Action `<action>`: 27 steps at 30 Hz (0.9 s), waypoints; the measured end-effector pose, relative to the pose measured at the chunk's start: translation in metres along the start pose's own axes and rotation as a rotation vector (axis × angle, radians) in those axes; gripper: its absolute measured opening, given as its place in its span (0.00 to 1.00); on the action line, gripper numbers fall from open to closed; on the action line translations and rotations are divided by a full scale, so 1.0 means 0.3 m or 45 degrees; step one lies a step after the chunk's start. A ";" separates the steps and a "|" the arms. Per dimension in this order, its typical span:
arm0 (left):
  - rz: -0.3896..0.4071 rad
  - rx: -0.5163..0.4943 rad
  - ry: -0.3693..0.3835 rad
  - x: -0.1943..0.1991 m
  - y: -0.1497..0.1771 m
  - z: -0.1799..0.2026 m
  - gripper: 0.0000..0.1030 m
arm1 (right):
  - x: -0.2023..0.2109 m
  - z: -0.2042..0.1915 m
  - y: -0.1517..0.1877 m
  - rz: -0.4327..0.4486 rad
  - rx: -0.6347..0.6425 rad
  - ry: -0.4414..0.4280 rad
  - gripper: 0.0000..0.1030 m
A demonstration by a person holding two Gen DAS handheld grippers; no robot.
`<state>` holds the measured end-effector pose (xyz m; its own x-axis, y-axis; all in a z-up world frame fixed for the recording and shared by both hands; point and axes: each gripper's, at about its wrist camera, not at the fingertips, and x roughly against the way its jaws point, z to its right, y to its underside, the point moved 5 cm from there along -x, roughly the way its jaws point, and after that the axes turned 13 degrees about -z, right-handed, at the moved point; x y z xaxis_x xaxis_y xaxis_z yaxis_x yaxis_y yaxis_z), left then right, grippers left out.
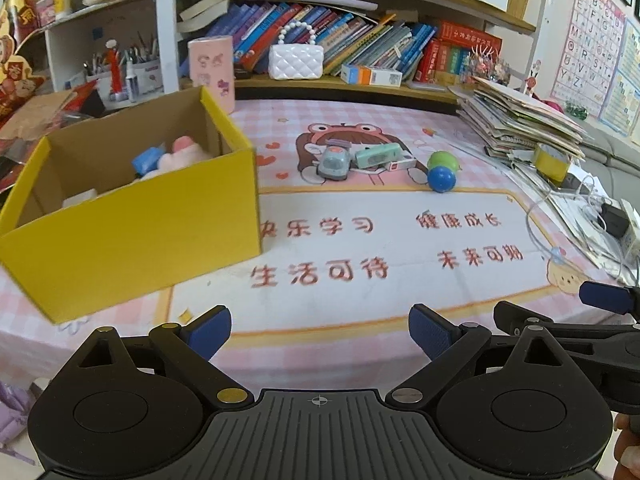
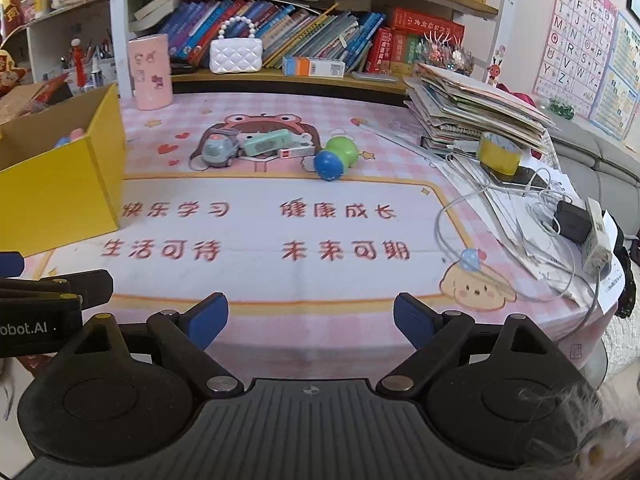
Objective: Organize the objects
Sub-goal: 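Withdraw both open tools from the box toward the remaining toys, then grasp the green-and-blue toy with the right tool while the left tool grasps the grey toy car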
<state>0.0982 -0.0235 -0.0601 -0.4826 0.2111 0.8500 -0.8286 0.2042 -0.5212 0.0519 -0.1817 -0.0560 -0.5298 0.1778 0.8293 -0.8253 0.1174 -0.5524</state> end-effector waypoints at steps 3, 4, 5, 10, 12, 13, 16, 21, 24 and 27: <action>0.011 0.003 -0.005 -0.030 -0.053 0.027 0.94 | -0.035 0.033 -0.057 0.001 0.001 -0.001 0.87; 0.013 0.006 -0.008 -0.042 -0.073 0.036 0.94 | -0.048 0.042 -0.078 0.001 0.005 -0.002 0.87; 0.014 0.011 -0.010 -0.056 -0.093 0.044 0.94 | -0.063 0.050 -0.100 0.001 0.010 -0.006 0.87; 0.033 0.040 -0.025 -0.113 -0.191 0.070 0.94 | -0.139 0.091 -0.212 0.008 0.039 -0.040 0.86; 0.038 0.052 -0.038 -0.137 -0.227 0.081 0.94 | -0.169 0.107 -0.254 0.012 0.046 -0.058 0.85; 0.038 0.059 -0.043 -0.147 -0.244 0.086 0.94 | -0.185 0.114 -0.274 0.012 0.050 -0.067 0.84; 0.047 0.069 -0.064 -0.174 -0.298 0.107 0.94 | -0.226 0.141 -0.332 0.016 0.053 -0.096 0.81; 0.089 0.070 -0.094 -0.215 -0.386 0.140 0.93 | -0.297 0.172 -0.416 0.022 0.050 -0.134 0.78; 0.096 0.089 -0.128 -0.251 -0.439 0.147 0.91 | -0.340 0.186 -0.466 0.038 0.065 -0.157 0.78; 0.092 0.104 -0.160 -0.295 -0.494 0.152 0.86 | -0.388 0.199 -0.520 0.047 0.067 -0.179 0.73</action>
<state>0.2510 -0.1160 -0.0547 -0.5689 0.1005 0.8163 -0.8085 0.1132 -0.5775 0.2307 -0.2791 -0.0614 -0.5792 0.0421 0.8141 -0.8118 0.0609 -0.5807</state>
